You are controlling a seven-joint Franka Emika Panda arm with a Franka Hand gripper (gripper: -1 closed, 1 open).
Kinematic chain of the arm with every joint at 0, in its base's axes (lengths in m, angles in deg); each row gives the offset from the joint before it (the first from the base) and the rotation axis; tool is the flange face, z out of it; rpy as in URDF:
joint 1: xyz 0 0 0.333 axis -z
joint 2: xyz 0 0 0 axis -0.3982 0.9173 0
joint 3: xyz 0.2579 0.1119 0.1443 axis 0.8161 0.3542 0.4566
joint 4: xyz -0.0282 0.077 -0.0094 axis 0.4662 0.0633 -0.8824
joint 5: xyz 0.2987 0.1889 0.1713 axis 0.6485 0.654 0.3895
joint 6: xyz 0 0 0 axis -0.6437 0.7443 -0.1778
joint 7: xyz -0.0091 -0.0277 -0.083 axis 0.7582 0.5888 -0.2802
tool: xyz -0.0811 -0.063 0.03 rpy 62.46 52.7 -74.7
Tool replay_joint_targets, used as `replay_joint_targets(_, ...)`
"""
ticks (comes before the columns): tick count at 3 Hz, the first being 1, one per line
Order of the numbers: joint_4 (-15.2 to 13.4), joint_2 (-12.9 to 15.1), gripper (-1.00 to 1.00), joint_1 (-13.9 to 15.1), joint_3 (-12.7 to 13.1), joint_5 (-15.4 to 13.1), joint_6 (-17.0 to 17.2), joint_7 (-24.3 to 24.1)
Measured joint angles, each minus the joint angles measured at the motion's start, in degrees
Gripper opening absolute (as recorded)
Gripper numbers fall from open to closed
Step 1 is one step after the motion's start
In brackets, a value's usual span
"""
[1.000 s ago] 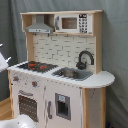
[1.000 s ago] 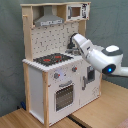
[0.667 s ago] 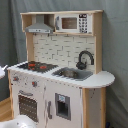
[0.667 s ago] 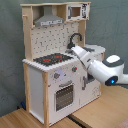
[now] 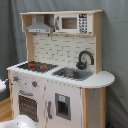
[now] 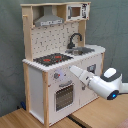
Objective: Play with the kitchen
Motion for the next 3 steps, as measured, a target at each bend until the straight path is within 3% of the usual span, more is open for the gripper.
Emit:
replay_joint_targets(1,-0.7,0.0,1.00,2.3,2.6,0.0,-3.6,-3.2)
replay_joint_targets(3,-1.3,-0.8,1.00,7.5,3.6,0.0,-12.5,-8.1)
